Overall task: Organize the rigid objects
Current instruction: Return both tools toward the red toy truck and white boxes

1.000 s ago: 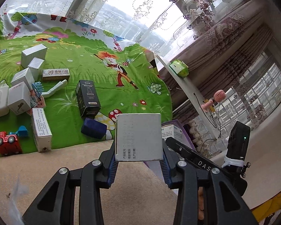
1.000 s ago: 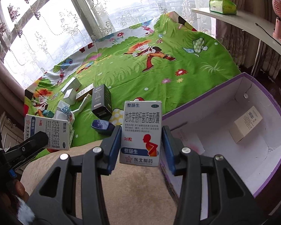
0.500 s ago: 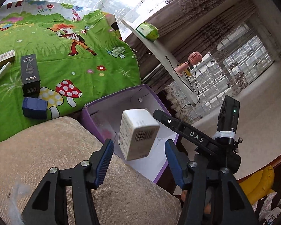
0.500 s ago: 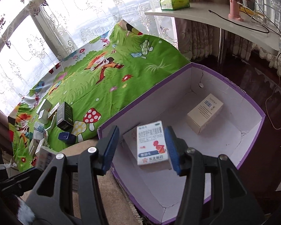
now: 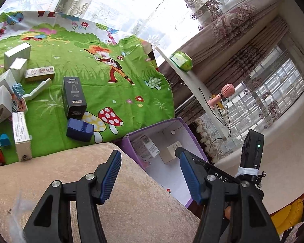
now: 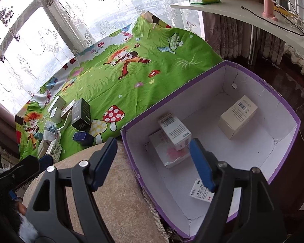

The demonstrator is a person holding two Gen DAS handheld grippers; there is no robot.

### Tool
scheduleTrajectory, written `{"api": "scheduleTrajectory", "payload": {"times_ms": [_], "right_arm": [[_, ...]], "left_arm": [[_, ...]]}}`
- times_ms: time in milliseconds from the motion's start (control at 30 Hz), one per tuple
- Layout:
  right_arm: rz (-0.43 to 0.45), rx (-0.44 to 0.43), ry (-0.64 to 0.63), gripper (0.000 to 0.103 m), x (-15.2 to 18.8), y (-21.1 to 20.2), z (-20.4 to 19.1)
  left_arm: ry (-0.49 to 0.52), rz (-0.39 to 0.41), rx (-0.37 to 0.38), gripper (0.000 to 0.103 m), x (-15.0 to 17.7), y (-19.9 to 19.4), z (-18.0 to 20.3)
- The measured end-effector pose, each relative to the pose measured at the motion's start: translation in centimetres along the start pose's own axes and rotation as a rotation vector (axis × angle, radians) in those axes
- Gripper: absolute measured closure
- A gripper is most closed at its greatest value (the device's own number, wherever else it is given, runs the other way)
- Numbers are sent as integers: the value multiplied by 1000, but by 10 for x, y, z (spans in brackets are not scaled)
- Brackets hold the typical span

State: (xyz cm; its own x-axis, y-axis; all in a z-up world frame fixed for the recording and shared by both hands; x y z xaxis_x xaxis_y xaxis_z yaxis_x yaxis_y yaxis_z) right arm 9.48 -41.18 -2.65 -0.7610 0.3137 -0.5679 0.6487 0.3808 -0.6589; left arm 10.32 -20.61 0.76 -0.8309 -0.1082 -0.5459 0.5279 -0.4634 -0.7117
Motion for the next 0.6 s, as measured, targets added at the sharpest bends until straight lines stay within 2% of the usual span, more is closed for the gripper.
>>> {"api": "scheduleTrajectory", "payload": {"times_ms": [167, 367, 600], "right_arm": [[-39, -17, -71, 23, 2, 13, -28], [-100, -44, -148, 22, 9, 35, -58], [-179, -100, -206, 21, 16, 65, -86]], "left_arm": [[-29, 56, -79, 42, -8, -16, -27], [-123, 95, -183, 42, -13, -32, -77], [-222, 77, -310, 42, -2, -49, -139]]}}
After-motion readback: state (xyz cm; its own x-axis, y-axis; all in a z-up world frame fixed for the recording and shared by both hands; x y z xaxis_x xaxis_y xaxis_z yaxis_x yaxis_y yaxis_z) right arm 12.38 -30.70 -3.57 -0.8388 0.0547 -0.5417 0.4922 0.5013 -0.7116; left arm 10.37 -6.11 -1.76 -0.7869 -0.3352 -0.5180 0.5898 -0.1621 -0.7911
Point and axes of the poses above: each gripper's, at about its wrist camera, not at the fingertips, and y roughly the way its jaws point, z to its right, x to its underside, the point moved 6 cm from there along y, roughly the way its jaws point, and after that the axes turned 14 degrees about -x, right-handed, at the moved point
